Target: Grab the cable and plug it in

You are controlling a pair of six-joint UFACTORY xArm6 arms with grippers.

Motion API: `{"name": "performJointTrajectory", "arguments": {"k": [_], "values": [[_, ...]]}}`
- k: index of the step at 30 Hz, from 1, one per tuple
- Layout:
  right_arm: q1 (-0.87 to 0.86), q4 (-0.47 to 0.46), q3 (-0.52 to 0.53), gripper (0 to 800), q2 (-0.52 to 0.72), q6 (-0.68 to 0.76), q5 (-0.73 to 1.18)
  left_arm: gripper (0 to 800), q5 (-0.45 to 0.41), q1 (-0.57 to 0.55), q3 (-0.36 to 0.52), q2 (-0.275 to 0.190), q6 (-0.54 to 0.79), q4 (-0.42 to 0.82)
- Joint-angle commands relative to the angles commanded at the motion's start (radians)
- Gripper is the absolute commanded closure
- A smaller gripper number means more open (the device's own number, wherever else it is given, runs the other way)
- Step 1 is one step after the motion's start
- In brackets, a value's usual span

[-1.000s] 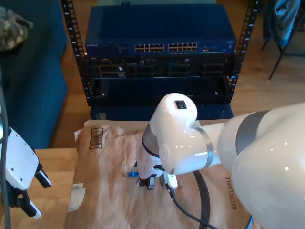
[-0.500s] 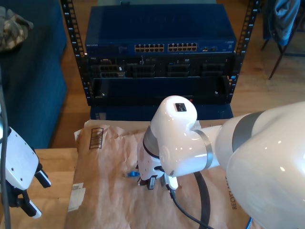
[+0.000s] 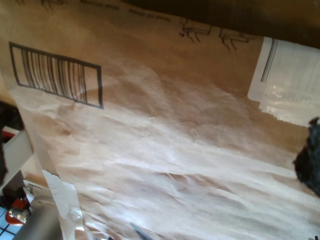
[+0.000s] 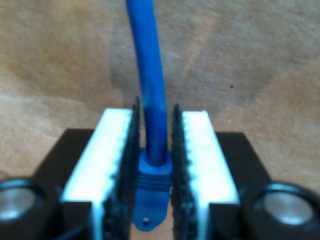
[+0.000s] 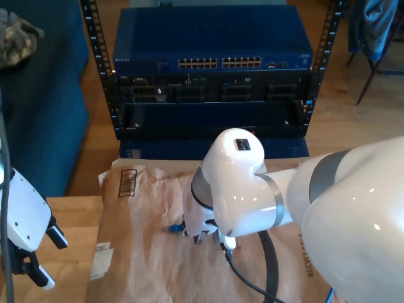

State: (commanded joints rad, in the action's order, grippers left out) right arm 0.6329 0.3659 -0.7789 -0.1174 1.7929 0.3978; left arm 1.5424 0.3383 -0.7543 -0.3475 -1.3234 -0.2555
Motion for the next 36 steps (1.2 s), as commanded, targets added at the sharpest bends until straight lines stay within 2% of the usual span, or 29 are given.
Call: {"name": "performJointTrajectory", "arguments": {"k": [7, 15, 18, 25, 30, 32, 36], "values": [[-0.014, -0.069, 0.043, 798, 0.061, 0.086, 0.008, 0, -0.005, -0.002, -0.012, 0.002, 0.002, -0.026], [-0.146, -0.068, 0.140, 798, 0.348, 0.089, 0.187, 0, 0.005, -0.026, -0.084, 0.012, -0.003, -0.126], [-0.219, -0.063, 0.166, 798, 0.462, 0.091, 0.276, 0, 0.023, -0.068, -0.132, 0.031, -0.021, -0.192], [-0.393, -0.049, 0.175, 798, 0.624, 0.087, 0.454, 0, 0.032, -0.235, -0.302, 0.146, -0.075, -0.338], [-0.450, -0.032, 0.172, 798, 0.703, 0.072, 0.583, 0, 0.035, -0.276, -0.344, 0.149, -0.080, -0.529], [-0.477, -0.020, 0.167, 798, 0.729, 0.057, 0.612, 0, 0.035, -0.278, -0.367, 0.150, -0.078, -0.560], [-0.525, 0.060, 0.115, 798, 0.735, 0.023, 0.690, 0, 0.055, -0.308, -0.470, 0.152, -0.080, -0.603]]}}
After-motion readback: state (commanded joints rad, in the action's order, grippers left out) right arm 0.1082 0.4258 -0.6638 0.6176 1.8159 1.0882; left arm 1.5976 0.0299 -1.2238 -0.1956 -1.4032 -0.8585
